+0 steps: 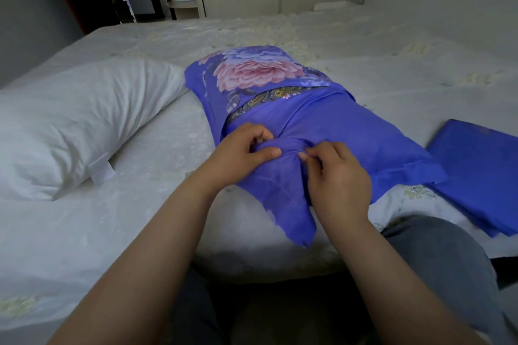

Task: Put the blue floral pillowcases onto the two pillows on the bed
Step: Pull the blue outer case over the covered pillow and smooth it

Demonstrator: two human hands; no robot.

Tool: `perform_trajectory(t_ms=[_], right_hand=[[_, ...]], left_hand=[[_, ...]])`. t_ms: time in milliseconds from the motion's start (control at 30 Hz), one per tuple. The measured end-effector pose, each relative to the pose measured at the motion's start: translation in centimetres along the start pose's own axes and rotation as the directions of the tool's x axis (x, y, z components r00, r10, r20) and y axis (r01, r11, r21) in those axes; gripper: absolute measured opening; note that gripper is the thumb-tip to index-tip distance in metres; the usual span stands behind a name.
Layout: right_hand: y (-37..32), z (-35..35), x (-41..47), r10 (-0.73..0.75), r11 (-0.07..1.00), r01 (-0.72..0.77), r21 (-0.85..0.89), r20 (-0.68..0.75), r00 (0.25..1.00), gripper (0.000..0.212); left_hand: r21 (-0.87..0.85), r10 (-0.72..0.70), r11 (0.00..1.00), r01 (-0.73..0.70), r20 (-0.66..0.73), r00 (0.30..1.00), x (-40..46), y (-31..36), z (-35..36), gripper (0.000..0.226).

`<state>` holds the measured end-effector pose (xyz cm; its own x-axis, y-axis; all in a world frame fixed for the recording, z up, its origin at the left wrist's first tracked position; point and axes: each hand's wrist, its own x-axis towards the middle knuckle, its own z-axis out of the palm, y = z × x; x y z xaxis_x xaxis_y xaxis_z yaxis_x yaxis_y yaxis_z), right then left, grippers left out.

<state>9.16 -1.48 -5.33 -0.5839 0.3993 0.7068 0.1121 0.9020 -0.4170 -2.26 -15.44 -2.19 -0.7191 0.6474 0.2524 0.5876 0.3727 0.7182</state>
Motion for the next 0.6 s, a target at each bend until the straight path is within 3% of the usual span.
perform_trajectory(t_ms=[100,200,333,467,533,600], right_hand=[[-0.3,-0.6,0.6,0.037,0.999,-0.037,0.021,-0.004,0.999,0.025],[-0.9,-0.9,1.2,0.109,0.991,-0.113,0.065,0.062,0.992,0.022],[-1.0,-0.7,2.0,0.237,0.949,-0.267,0.167,0.182,0.954,0.018],[0.2,-0.1,2.4,0.334,0.845,-0.429,0.318,0.312,0.889,0.014],[0.7,0.2,2.5,0.312,0.808,-0.454,0.376,0.381,0.871,0.018],[1.1,-0.1,2.7,0.231,0.796,-0.453,0.401,0.491,0.84,0.029]], left_hand=[[0.19,0.108,0.98,-0.057,-0.268,0.957,-0.8,1.0,0.9,0.013],[0.19,0.06,0.982,0.009,-0.356,0.933,-0.9,1.8,1.9,0.016],[0.052,-0.083,0.994,0.091,-0.136,0.987,0.5,2.1,2.5,0.028],[-0.138,-0.171,0.972,0.189,0.128,0.977,1.0,1.1,2.7,0.034],[-0.129,-0.169,0.971,0.2,0.219,0.961,1.3,0.6,2.3,0.032],[0.03,-0.13,0.992,0.126,0.174,0.976,2.1,-0.1,1.2,0.027]])
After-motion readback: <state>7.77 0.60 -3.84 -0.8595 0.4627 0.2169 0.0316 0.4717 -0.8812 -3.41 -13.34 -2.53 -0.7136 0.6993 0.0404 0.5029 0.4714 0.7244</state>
